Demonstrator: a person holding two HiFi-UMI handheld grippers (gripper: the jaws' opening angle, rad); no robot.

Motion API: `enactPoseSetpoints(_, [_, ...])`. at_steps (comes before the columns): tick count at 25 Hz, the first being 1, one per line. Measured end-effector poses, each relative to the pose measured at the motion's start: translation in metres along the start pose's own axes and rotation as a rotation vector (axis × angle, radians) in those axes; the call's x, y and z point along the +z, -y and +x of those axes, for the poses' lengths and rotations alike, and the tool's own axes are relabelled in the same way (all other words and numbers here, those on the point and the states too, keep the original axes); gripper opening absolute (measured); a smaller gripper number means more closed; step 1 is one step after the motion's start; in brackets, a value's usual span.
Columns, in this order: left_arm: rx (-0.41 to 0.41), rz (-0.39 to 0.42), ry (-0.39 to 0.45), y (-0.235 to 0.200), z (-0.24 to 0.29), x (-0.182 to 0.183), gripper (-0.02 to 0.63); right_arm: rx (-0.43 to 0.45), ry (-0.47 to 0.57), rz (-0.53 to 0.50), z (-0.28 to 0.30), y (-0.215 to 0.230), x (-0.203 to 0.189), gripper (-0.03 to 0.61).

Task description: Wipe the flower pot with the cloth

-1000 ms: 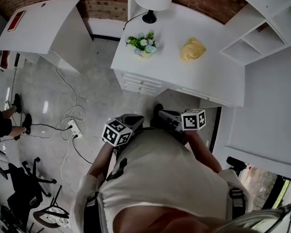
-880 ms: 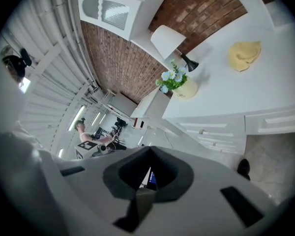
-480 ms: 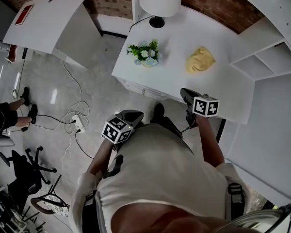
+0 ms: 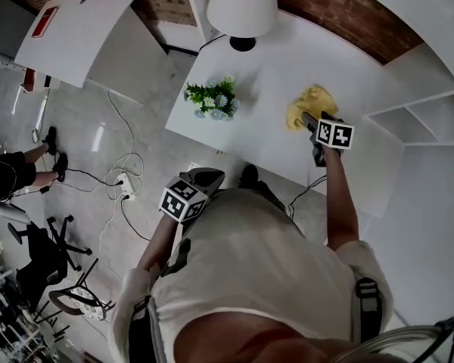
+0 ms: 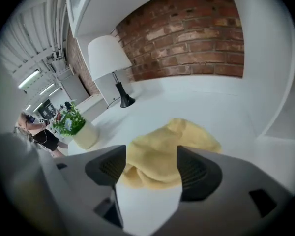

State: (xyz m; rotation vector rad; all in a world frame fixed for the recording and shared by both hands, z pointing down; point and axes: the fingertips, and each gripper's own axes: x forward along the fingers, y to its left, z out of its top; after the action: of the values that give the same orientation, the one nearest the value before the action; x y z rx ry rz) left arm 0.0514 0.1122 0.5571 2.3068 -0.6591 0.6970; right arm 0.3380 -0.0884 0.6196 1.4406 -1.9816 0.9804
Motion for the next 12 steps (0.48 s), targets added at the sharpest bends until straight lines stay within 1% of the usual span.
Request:
enactPoseSetpoints(3, [0.02, -0.031, 0.009, -0.004, 0.015, 0.015, 0.021, 0.057, -0.059, -0.028, 0.035, 0.013, -0.004, 0.333])
enactPoseSetpoints(5, [0.038, -0.057, 0.014, -0.007, 0.02, 0.021, 0.021, 0.063, -0.116, -0.065, 0.053, 0.019, -0.015, 0.328])
enactPoseSetpoints(6, [0.049, -0.069, 0.016, -0.009, 0.021, 0.023, 0.021, 0.057, -0.131, -0.095, 0.058, 0.021, -0.019, 0.314])
enactPoseSetpoints(7, [0.06, -0.082, 0.02, -0.012, 0.021, 0.024, 0.021, 0.06, -0.131, -0.122, 0.062, 0.021, -0.021, 0.26])
enactPoseSetpoints(8, [0.07, -0.094, 0.023, -0.014, 0.02, 0.026, 0.021, 0.085, -0.126, -0.13, 0.064, 0.017, -0.022, 0.228])
enactPoseSetpoints(9, [0.08, -0.105, 0.027, -0.017, 0.019, 0.026, 0.021, 0.131, -0.124, -0.107, 0.065, 0.011, -0.023, 0.159])
enactPoseSetpoints(10, [0.089, -0.116, 0.028, -0.021, 0.017, 0.027, 0.021, 0.182, -0.127, -0.064, 0.065, 0.005, -0.024, 0.108])
enactPoseSetpoints(12, [0.106, -0.131, 0.032, -0.029, 0.013, 0.028, 0.021, 0.245, -0.144, 0.001, 0.063, -0.001, -0.025, 0.09])
